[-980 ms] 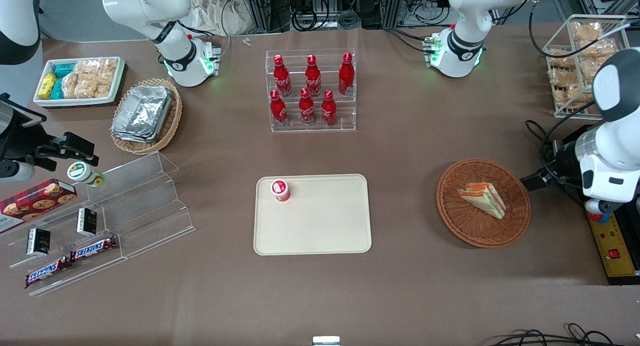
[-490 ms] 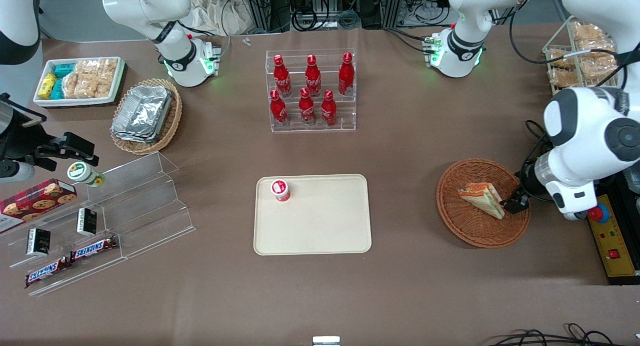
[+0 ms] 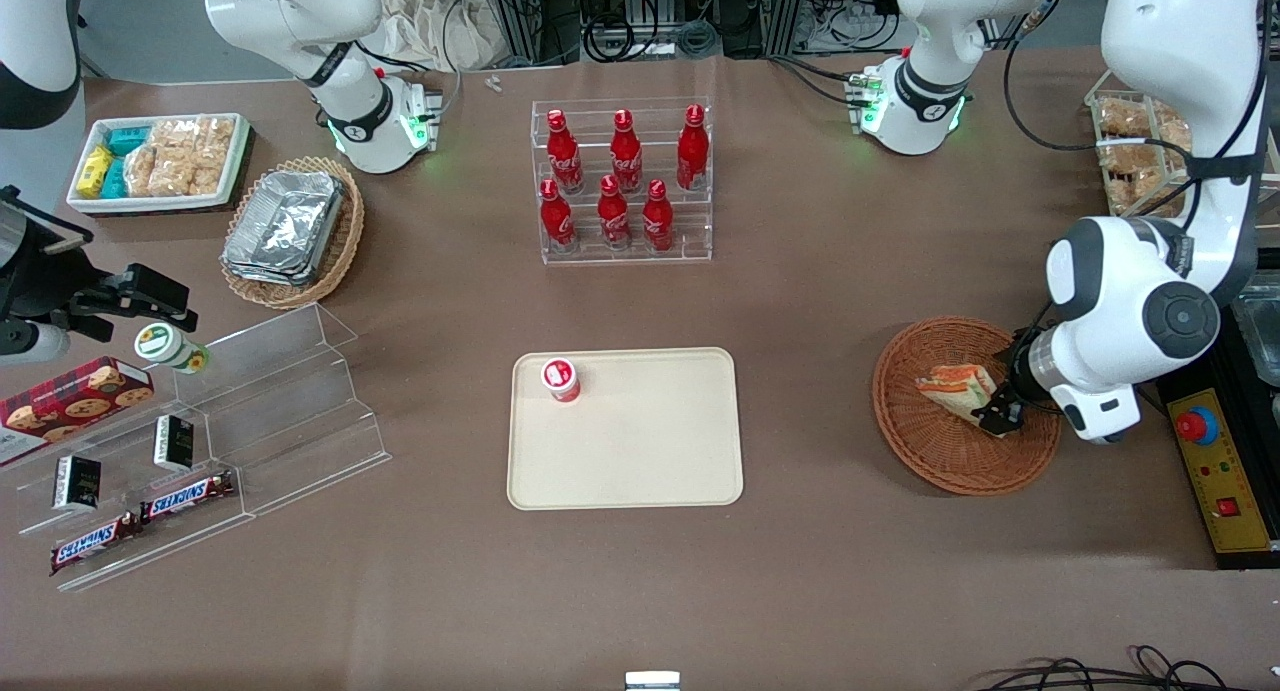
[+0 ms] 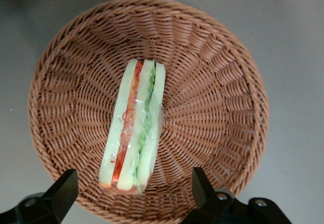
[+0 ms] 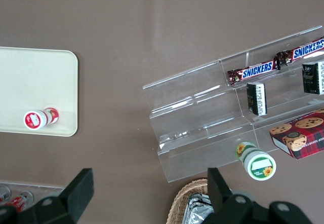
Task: Place sandwich from basket to tray
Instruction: 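Close the left gripper on the sandwich in the basket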
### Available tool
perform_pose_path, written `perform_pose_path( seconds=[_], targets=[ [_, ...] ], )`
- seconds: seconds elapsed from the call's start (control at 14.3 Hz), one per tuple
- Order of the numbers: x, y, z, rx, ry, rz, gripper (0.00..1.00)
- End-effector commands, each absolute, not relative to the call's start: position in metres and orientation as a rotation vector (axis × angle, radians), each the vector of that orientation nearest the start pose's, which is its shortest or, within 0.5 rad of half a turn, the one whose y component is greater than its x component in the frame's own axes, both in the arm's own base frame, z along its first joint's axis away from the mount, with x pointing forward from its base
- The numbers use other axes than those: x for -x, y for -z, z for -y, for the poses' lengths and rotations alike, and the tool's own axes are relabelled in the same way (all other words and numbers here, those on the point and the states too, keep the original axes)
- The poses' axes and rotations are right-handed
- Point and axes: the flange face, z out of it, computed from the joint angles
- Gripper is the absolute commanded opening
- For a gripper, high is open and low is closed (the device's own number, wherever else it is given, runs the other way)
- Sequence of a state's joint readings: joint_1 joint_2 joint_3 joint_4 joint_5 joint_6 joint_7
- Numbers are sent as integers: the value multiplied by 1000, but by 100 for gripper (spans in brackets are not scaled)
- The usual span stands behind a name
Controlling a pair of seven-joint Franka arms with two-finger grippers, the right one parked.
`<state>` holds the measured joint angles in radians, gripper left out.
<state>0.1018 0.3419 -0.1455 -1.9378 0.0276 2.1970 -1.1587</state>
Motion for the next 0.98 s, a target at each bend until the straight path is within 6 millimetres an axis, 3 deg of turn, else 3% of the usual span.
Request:
perform_pose_path(
  seconds=[0.0, 0.42, 0.77, 0.84, 0.91],
  targets=[
    [-605, -295, 21, 2629, -109, 1657, 100],
    [-587, -266, 16, 2623, -113, 1663, 100],
    [-585, -248, 17, 2615, -144, 1659, 100],
    [-586, -246, 17, 2616, -144, 1658, 99],
    [-588, -244, 17, 2618, -142, 1662, 85]
  ],
)
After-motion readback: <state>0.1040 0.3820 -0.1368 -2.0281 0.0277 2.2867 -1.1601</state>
